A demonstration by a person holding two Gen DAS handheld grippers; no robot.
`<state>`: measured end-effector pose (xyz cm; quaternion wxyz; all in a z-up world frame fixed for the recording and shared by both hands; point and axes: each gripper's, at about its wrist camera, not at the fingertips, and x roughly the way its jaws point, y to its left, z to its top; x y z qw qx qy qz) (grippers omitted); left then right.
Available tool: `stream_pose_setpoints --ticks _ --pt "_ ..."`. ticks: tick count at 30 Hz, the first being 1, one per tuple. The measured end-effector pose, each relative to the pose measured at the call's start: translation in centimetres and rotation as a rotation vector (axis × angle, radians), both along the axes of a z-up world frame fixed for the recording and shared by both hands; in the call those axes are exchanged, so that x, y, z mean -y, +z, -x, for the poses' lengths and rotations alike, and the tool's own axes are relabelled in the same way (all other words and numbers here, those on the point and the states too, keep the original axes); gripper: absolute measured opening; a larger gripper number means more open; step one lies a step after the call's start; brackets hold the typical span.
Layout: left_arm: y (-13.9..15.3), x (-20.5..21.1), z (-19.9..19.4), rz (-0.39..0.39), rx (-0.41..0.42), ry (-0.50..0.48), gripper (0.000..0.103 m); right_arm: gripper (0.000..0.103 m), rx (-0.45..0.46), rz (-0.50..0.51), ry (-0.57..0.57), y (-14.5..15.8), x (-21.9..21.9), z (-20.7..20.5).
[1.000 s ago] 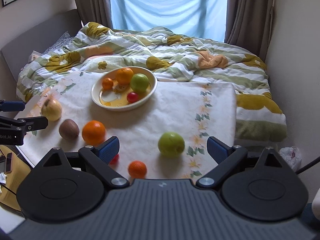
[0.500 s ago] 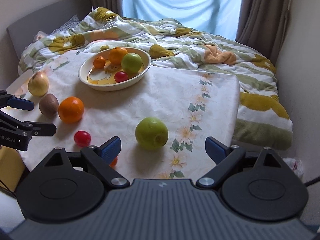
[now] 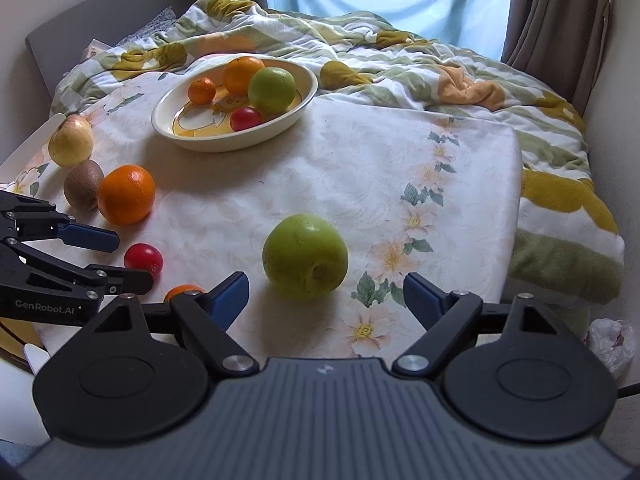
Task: Organize fruits
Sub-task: 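Grasp the red tomato with the left tool while the right tool grasps the green apple, then carry the red tomato and green apple over the white bowl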
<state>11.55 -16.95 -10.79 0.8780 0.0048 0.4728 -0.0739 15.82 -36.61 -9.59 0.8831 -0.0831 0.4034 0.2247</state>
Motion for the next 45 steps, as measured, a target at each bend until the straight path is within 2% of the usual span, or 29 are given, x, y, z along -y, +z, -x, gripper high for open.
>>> stream_pose_setpoints --ticks 4,8,17,24,29,36,45 --pt "0.0 0.3 -0.1 0.008 0.001 -0.013 0.039 0.100 -0.007 -0.006 0.004 -0.3 -0.2 -0.4" --pt "0.0 0.2 -0.1 0.005 0.001 -0.019 0.039 0.099 -0.015 -0.016 0.012 -0.5 -0.4 -0.7" --pt "0.1 -0.1 -0.2 0.004 -0.005 -0.007 0.039 0.091 -0.035 -0.040 0.026 -1.1 -1.0 -2.0" --pt "0.2 -0.6 0.0 0.002 -0.005 0.013 0.039 0.070 -0.061 -0.053 0.034 -1.7 -1.3 -2.8" --pt "0.8 -1.1 0.3 0.001 0.009 0.029 0.039 0.069 -0.061 -0.052 0.031 -1.5 -1.4 -2.7" --pt "2.9 -1.5 1.3 0.013 0.047 0.039 0.039 0.069 -0.041 -0.062 0.020 0.2 -1.3 -1.9" --pt "7.1 -2.8 2.7 0.029 0.130 0.057 0.039 0.069 0.007 -0.056 0.006 3.7 -1.8 -0.5"
